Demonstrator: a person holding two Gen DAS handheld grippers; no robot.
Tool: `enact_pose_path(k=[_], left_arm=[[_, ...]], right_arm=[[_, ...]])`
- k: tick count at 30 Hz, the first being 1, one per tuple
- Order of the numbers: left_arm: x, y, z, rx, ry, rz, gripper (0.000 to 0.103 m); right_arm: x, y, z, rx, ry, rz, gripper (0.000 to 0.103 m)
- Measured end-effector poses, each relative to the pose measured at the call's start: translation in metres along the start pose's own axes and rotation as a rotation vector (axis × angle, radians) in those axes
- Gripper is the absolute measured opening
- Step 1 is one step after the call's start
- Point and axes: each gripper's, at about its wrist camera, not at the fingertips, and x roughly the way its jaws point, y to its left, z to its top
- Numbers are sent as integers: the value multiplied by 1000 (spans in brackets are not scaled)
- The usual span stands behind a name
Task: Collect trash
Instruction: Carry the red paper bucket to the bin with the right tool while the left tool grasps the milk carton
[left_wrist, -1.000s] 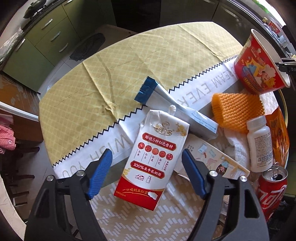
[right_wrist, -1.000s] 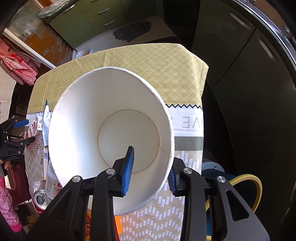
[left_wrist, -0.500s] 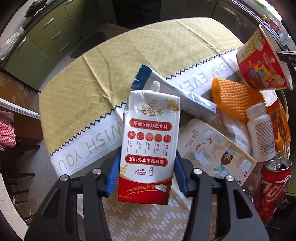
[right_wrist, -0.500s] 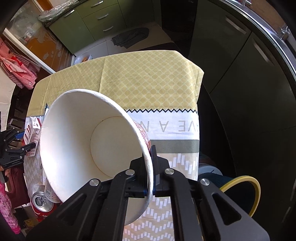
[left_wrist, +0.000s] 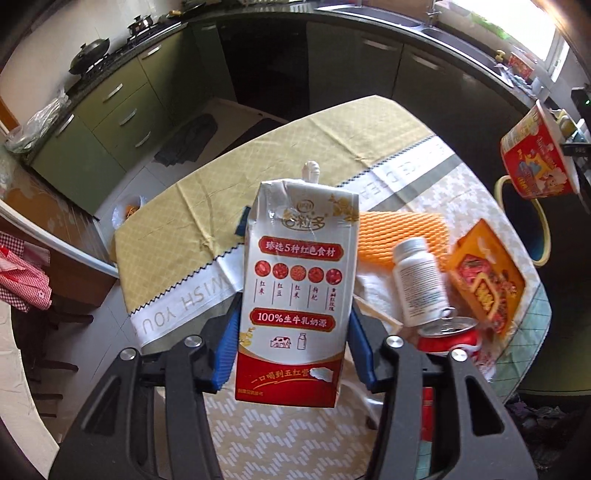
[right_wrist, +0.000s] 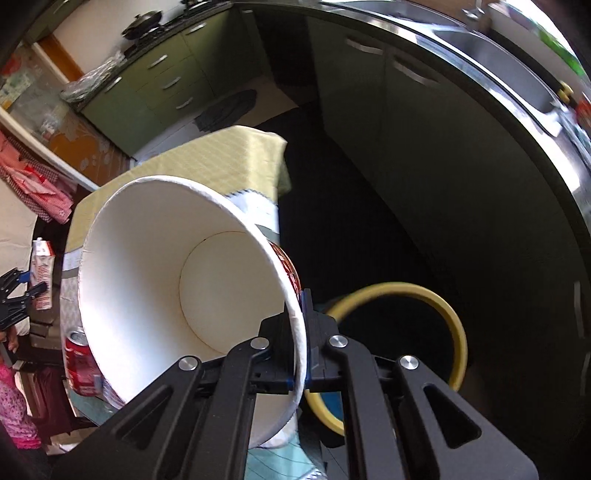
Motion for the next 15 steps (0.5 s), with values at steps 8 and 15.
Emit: enact_pose_path(k=[8, 15], left_arm=[[-32, -118, 26, 103, -32, -138, 50], [-41, -226, 44, 253, -8, -205, 50]], right_arm=[[65, -130, -68, 205, 141, -84, 5], [115, -158, -66, 257, 204, -55, 24]])
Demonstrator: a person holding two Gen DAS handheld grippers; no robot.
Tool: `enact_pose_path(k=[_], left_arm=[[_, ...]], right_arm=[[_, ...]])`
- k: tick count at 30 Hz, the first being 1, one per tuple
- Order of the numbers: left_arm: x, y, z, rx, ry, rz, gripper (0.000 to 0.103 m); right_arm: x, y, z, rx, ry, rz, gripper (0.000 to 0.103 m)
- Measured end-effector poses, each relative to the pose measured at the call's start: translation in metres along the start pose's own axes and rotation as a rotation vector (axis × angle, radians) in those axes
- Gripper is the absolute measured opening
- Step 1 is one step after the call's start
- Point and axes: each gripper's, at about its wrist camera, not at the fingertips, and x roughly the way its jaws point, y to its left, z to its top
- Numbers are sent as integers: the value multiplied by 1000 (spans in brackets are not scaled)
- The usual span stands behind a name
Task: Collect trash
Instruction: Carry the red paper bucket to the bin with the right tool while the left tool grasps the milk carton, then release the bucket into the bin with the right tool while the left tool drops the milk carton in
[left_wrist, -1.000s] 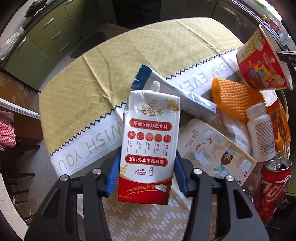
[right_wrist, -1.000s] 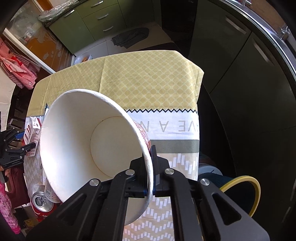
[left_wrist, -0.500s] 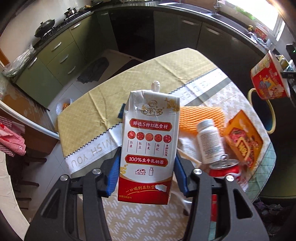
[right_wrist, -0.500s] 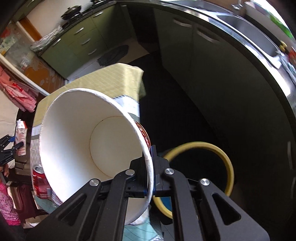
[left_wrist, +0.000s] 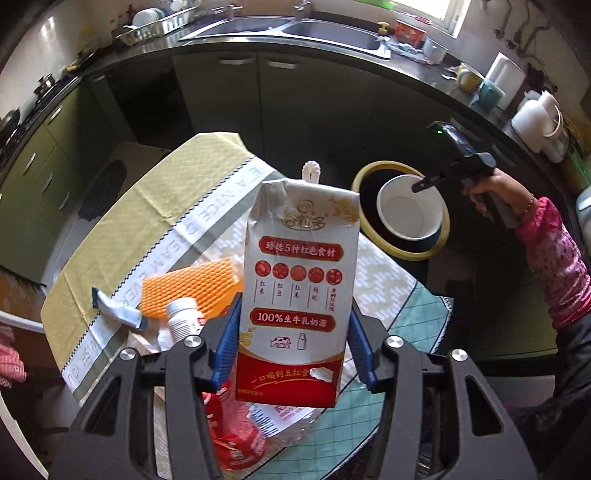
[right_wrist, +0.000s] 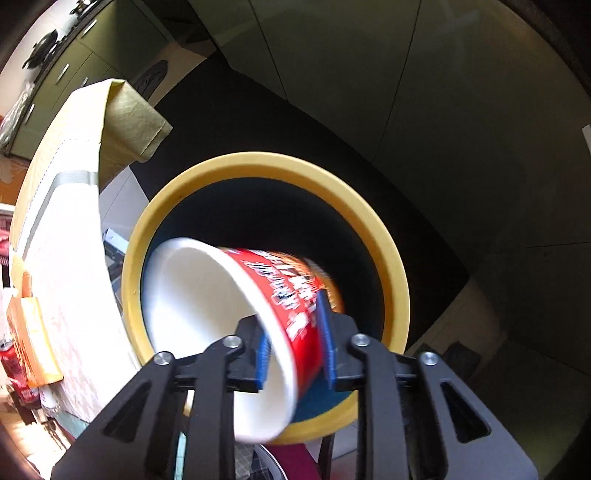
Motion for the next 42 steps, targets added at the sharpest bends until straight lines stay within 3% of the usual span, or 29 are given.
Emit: enact_pose_path(k=[7, 15, 23, 27, 31, 34, 38, 42], left_arm=[[29, -85, 30, 119, 43, -56, 50], [113, -160, 77, 164, 101, -125, 50], [208, -202, 126, 122, 116, -137, 50], [232, -210, 136, 107, 123, -113, 50], [206, -202, 131, 121, 103, -110, 50], [153, -183, 114, 110, 76, -106, 50], [79, -140, 78, 57, 26, -36, 56], [21, -86, 27, -35, -1, 84, 63]], right_arm=[[-31, -21, -8, 5, -89, 42, 24], [-99, -49, -51, -20, -214, 88, 24], [-137, -74, -98, -15, -270, 56, 24], [-144, -85, -109, 4, -282, 59, 24], [-148, -87, -118, -18, -290, 78, 24], [-150, -63, -119, -86, -296, 118, 25], [-147, -1, -121, -237, -289, 168, 25], [-132, 87, -128, -427, -244, 230, 33]])
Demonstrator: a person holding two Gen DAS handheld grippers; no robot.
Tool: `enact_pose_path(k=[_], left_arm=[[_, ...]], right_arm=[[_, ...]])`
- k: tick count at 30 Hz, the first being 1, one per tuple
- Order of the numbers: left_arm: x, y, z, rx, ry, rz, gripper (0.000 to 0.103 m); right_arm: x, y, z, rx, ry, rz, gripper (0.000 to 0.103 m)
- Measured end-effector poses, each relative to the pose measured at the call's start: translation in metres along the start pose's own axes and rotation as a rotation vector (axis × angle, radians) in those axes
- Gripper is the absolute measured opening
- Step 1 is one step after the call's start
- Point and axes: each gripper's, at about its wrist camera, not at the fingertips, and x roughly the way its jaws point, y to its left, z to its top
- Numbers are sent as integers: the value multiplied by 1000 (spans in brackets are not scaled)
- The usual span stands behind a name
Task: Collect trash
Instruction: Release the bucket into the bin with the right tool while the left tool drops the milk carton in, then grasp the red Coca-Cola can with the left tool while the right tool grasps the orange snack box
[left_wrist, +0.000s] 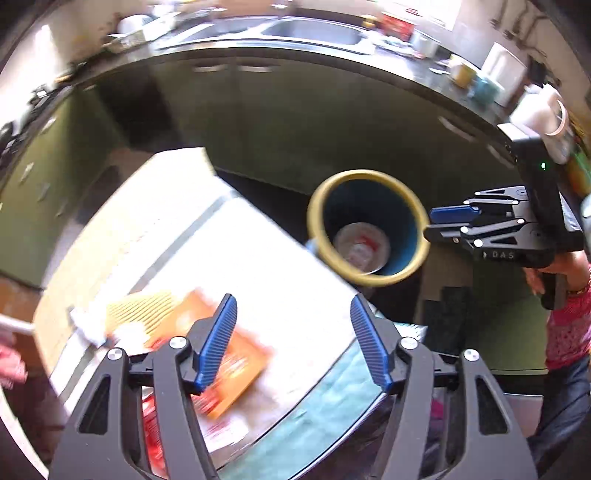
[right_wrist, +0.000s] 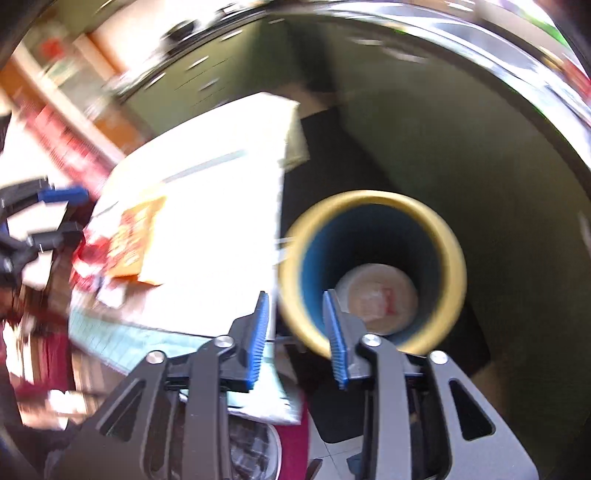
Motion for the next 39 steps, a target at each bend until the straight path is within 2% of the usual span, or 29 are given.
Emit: enact_pose_path(k=[4, 6, 9, 13, 17, 22, 25, 26, 27, 30, 39], left_arm=[[-26, 60, -59, -125, 29, 96, 66], [-23, 84, -82, -173, 79, 144, 66], [-15, 132, -121, -251, 151, 163, 66], [5, 173, -148, -312, 213, 134, 67], [36, 179, -150, -317, 267, 74, 70], [56, 171, -147, -308, 295, 24, 69], [59, 171, -148, -316, 307, 16, 59], [60, 172, -149, -323, 308, 12, 51], [61, 174, -150, -332, 308, 3, 51], [60, 176, -151, -343, 298, -12, 48], [40, 169, -150, -323, 234, -24, 48]], right_arm=[[30, 65, 17, -117, 61, 68, 33], [40, 87, 25, -151, 78, 70, 33], [52, 114, 36, -181, 101, 79, 33], [59, 137, 36, -210, 121, 72, 33], [68, 143, 35, -220, 140, 57, 33], [74, 138, 32, -210, 156, 46, 35], [79, 135, 33, -197, 168, 49, 35], [82, 135, 34, -193, 172, 52, 35], [85, 135, 35, -189, 174, 58, 35], [93, 136, 40, -163, 183, 101, 44], [130, 139, 58, -58, 256, 230, 44]])
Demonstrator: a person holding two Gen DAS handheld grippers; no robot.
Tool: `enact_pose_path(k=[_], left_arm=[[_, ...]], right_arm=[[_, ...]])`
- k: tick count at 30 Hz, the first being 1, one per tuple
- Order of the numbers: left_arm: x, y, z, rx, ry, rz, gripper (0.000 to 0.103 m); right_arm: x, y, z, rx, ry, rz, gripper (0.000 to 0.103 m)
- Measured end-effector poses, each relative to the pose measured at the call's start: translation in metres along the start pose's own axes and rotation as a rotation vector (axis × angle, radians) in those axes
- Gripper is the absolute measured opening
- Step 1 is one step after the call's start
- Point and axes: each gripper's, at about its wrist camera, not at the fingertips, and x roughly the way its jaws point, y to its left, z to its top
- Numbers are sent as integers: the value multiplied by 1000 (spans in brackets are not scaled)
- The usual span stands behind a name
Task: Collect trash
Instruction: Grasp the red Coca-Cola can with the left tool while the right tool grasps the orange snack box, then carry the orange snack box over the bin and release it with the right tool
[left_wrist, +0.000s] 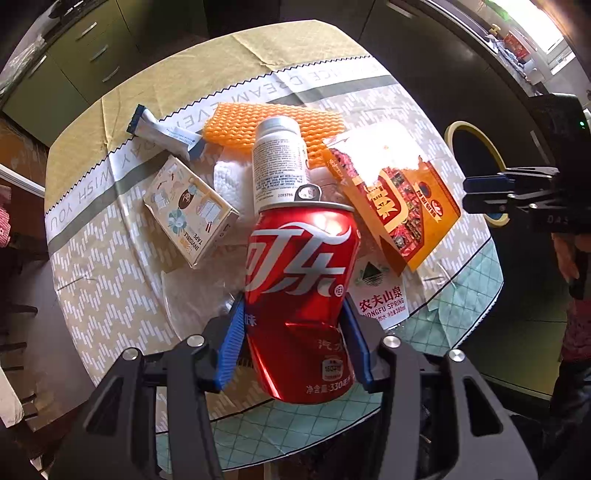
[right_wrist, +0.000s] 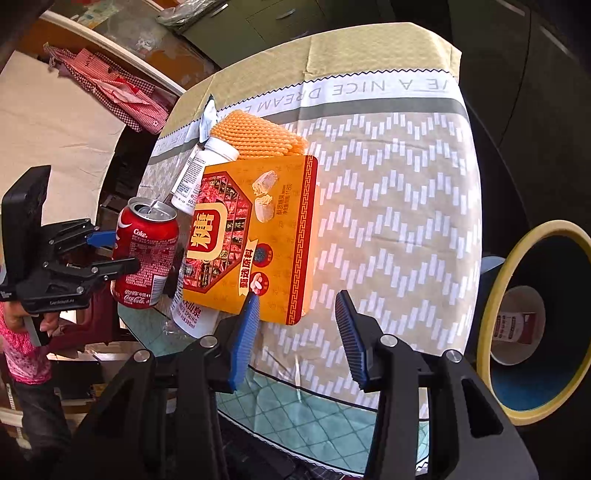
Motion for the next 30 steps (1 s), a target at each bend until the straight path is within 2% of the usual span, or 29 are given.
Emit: enact_pose_path(k=[5, 9, 13, 15, 23, 30], left_arm=[[-11, -3, 0, 17, -15, 11, 48], [-13, -3, 0, 18, -17, 18, 48], [-13, -3, 0, 21, -17, 24, 48], [-14, -5, 0, 27, -18, 26, 48], [-28, -22, 7, 66, -46, 38, 48], [-40, -52, 18, 124, -74, 31, 48]], right_arm=[[17, -6, 7, 46, 41, 44, 44], [28, -8, 8, 59, 67, 76, 36], [28, -7, 9, 63, 40, 96, 8], [22, -3, 8, 42, 20, 84, 4], [-30, 13, -8, -42, -111, -15, 1], [-96, -15, -31, -16, -211, -103, 1]])
